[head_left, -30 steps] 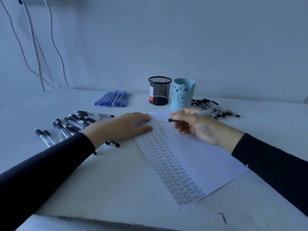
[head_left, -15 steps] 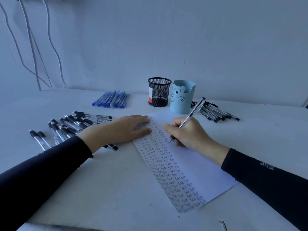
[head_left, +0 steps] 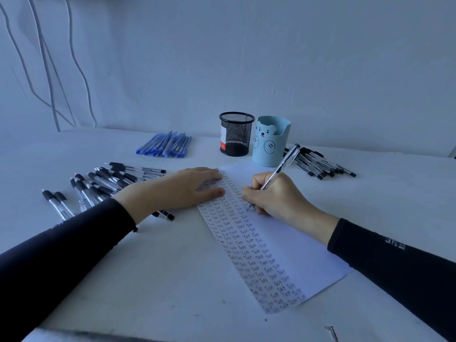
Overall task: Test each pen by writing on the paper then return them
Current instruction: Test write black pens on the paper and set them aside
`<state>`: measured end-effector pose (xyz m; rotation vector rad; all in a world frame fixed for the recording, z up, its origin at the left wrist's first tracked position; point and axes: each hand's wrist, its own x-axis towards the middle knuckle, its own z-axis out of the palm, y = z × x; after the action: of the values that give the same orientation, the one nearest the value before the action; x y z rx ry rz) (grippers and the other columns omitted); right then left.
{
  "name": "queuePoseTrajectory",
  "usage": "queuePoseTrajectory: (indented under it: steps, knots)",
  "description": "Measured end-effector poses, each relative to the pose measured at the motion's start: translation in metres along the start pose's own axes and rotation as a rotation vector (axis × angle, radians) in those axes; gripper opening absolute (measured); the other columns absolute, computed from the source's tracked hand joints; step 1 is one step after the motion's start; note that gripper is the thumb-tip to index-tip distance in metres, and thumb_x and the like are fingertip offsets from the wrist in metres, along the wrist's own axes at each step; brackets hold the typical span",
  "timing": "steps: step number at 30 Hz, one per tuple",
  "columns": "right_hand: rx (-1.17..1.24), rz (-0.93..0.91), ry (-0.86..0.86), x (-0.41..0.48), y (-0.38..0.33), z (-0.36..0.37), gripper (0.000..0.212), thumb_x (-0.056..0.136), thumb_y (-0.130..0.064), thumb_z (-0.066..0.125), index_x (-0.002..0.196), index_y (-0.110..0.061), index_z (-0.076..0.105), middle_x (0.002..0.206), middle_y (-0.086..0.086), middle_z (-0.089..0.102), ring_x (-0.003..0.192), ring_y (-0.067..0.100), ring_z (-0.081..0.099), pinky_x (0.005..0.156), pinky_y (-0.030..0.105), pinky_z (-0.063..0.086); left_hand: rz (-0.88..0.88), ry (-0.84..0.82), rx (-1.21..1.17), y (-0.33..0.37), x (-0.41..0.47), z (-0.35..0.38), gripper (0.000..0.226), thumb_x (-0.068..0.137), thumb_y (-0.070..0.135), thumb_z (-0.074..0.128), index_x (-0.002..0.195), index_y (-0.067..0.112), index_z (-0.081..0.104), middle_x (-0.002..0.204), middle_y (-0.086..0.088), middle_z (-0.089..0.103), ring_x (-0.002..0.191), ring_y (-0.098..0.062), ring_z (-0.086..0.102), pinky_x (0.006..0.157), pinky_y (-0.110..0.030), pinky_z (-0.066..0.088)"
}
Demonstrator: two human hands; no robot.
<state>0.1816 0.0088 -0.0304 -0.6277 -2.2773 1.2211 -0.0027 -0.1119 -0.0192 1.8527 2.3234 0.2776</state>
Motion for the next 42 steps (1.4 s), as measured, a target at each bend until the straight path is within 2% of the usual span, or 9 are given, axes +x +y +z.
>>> queuePoseTrajectory:
  steps: [6, 14, 21, 25, 28, 35, 38, 42]
  knots:
    - [0.022, -0.006, 0.017, -0.0012, -0.0011, -0.001, 0.039, 0.085, -0.012, 0.067, 0.052, -0.012, 0.045, 0.045, 0.007, 0.052, 0.04, 0.012, 0.044, 0.044, 0.02, 0.039, 0.002, -0.001, -0.006, -0.0011, 0.0, 0.0002, 0.065, 0.091, 0.063, 0.038, 0.149, 0.032, 0.035, 0.157, 0.011, 0.027, 0.14, -0.011, 0.033, 0.11, -0.022, 0.02]
    - [0.014, -0.005, 0.021, -0.0014, -0.0023, -0.002, 0.037, 0.084, -0.01, 0.068, 0.054, -0.008, 0.046, 0.043, 0.006, 0.05, 0.037, 0.01, 0.041, 0.042, 0.017, 0.037, -0.004, -0.008, -0.013, -0.0021, 0.0, 0.0002, 0.073, 0.084, 0.069, 0.034, 0.148, 0.034, 0.035, 0.157, 0.012, 0.027, 0.14, -0.011, 0.033, 0.115, -0.028, 0.021]
    - [-0.003, -0.011, 0.023, -0.0019, -0.0028, -0.0022, 0.037, 0.084, -0.009, 0.068, 0.054, -0.006, 0.046, 0.044, 0.009, 0.05, 0.037, 0.009, 0.043, 0.041, 0.017, 0.036, 0.0, -0.008, -0.006, -0.0019, 0.0007, 0.0005, 0.071, 0.086, 0.067, 0.035, 0.148, 0.033, 0.034, 0.157, 0.011, 0.027, 0.14, -0.012, 0.033, 0.113, -0.026, 0.02]
    - [0.002, -0.012, 0.047, -0.0014, -0.0024, -0.0028, 0.033, 0.083, -0.009, 0.068, 0.059, 0.001, 0.048, 0.045, 0.013, 0.05, 0.035, 0.008, 0.042, 0.041, 0.017, 0.036, -0.004, -0.01, -0.007, -0.0018, 0.0007, 0.0006, 0.069, 0.088, 0.066, 0.036, 0.149, 0.033, 0.034, 0.158, 0.011, 0.026, 0.14, -0.012, 0.032, 0.113, -0.027, 0.02]
    - [-0.018, -0.018, 0.045, -0.0007, -0.0012, -0.0028, 0.035, 0.082, -0.01, 0.068, 0.056, -0.001, 0.047, 0.044, 0.012, 0.05, 0.037, 0.012, 0.041, 0.042, 0.018, 0.036, -0.004, -0.01, -0.004, -0.0011, 0.0005, 0.0005, 0.07, 0.087, 0.067, 0.035, 0.149, 0.033, 0.034, 0.158, 0.011, 0.027, 0.141, -0.012, 0.032, 0.115, -0.029, 0.021]
    - [-0.01, -0.023, 0.071, -0.0008, -0.0011, -0.0028, 0.034, 0.082, -0.01, 0.067, 0.055, -0.004, 0.047, 0.042, 0.009, 0.048, 0.036, 0.01, 0.041, 0.041, 0.017, 0.036, -0.003, -0.006, -0.003, -0.0016, 0.0, 0.0006, 0.071, 0.086, 0.068, 0.034, 0.148, 0.034, 0.034, 0.157, 0.012, 0.027, 0.14, -0.012, 0.033, 0.115, -0.03, 0.022]
    - [-0.054, -0.022, 0.078, -0.0001, -0.0004, -0.0027, 0.035, 0.08, -0.01, 0.066, 0.057, 0.004, 0.044, 0.045, 0.012, 0.047, 0.037, 0.012, 0.039, 0.043, 0.019, 0.034, 0.003, -0.001, -0.004, -0.0024, 0.0006, 0.0011, 0.067, 0.089, 0.065, 0.036, 0.148, 0.033, 0.034, 0.157, 0.012, 0.027, 0.14, -0.011, 0.032, 0.113, -0.025, 0.02]
    - [-0.025, -0.026, 0.071, -0.0018, -0.003, -0.003, 0.031, 0.082, -0.006, 0.065, 0.059, 0.007, 0.047, 0.048, 0.015, 0.048, 0.033, 0.005, 0.041, 0.041, 0.015, 0.035, 0.004, -0.009, 0.007, -0.0026, 0.001, 0.0004, 0.069, 0.088, 0.066, 0.035, 0.148, 0.033, 0.033, 0.157, 0.012, 0.026, 0.14, -0.012, 0.033, 0.112, -0.026, 0.021]
